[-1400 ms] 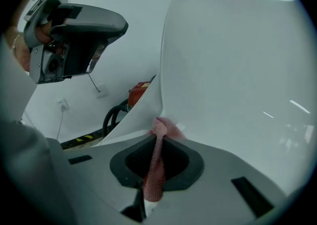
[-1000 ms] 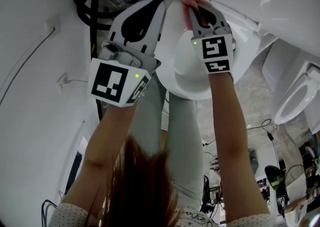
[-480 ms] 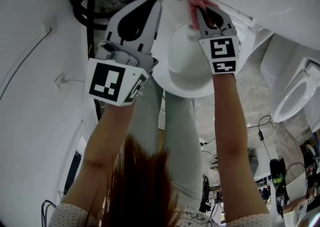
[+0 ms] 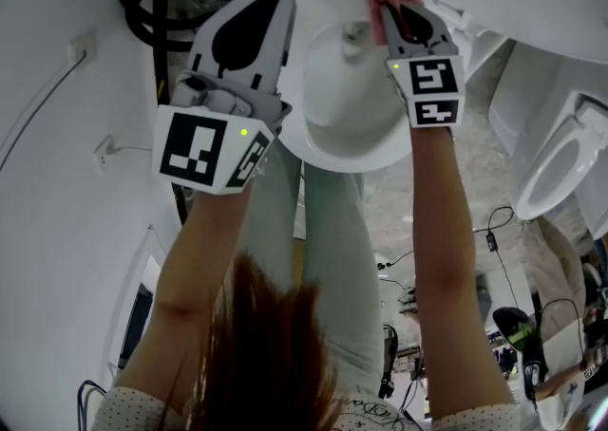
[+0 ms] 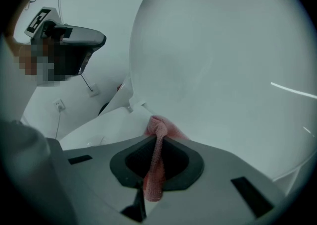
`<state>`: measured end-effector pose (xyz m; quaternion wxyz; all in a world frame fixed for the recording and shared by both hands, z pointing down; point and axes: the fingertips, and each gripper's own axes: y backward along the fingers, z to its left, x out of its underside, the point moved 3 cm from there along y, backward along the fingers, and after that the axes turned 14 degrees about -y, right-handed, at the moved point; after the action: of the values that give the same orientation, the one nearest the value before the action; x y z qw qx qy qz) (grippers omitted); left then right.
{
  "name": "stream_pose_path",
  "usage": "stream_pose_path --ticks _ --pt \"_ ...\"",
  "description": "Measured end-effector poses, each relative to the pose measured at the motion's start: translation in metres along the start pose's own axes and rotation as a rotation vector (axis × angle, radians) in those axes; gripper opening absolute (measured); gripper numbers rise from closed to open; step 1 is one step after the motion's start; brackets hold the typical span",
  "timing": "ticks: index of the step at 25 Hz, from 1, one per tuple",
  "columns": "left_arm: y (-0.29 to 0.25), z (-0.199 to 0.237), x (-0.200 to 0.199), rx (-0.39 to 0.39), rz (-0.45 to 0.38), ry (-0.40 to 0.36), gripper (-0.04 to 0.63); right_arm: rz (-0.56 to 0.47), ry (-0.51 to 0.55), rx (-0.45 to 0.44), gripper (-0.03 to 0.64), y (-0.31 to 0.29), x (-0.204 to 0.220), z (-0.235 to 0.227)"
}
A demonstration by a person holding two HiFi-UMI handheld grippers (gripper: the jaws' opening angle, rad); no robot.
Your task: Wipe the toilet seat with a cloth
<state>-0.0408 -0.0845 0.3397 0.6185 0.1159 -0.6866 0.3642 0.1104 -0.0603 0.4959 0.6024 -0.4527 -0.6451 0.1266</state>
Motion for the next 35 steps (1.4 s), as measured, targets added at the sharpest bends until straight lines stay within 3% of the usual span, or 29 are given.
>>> stream_pose_path --ticks 20,35 --pt "0.025 -0.024 -0.001 -0.034 -0.001 -0.008 0.005 0.034 0.036 0.031 0.034 0.024 0.017 -0.027" --pt "0.031 -0.035 0.003 -0.057 -0.006 -0.017 0.005 -0.002 0.08 0.069 0.034 0.039 0.025 -0.048"
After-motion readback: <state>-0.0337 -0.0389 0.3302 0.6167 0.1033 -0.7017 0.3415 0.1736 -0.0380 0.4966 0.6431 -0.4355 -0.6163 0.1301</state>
